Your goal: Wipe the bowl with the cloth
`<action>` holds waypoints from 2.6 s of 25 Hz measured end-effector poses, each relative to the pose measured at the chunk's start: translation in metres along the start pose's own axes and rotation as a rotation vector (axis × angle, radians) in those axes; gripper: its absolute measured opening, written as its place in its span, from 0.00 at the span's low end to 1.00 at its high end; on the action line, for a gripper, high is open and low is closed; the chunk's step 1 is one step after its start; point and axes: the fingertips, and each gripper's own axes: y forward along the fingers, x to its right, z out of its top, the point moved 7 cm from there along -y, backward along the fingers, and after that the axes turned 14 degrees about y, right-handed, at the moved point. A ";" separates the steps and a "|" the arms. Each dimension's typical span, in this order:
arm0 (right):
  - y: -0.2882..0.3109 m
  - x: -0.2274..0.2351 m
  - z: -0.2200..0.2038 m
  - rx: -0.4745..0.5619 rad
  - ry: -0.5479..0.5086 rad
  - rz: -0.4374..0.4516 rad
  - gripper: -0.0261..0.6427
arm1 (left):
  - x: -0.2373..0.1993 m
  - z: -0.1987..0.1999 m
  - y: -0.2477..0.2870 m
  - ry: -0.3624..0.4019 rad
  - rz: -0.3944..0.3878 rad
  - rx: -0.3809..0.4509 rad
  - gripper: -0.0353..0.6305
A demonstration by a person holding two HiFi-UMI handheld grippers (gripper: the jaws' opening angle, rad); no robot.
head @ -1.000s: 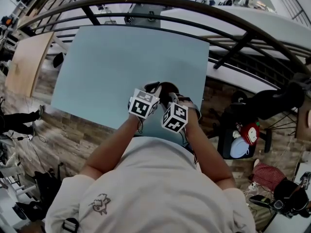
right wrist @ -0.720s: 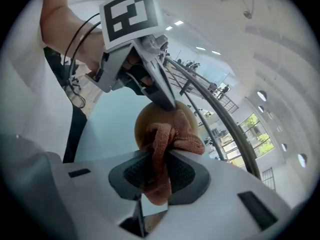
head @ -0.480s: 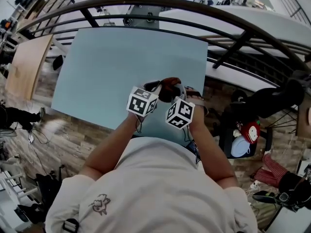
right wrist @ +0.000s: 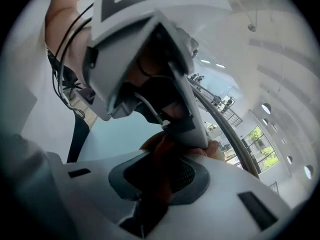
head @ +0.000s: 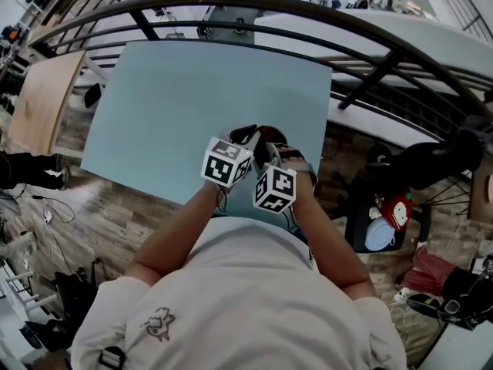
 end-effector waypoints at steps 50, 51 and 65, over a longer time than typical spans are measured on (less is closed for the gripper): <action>-0.044 0.048 -0.014 -0.063 0.075 -0.170 0.15 | -0.020 -0.013 -0.016 -0.088 0.021 0.026 0.10; -0.044 0.051 -0.012 -0.059 0.076 -0.186 0.15 | -0.018 -0.013 -0.016 -0.090 0.013 0.026 0.10; -0.015 0.025 0.009 -0.069 0.087 -0.127 0.15 | -0.003 -0.002 -0.021 -0.140 -0.063 0.114 0.10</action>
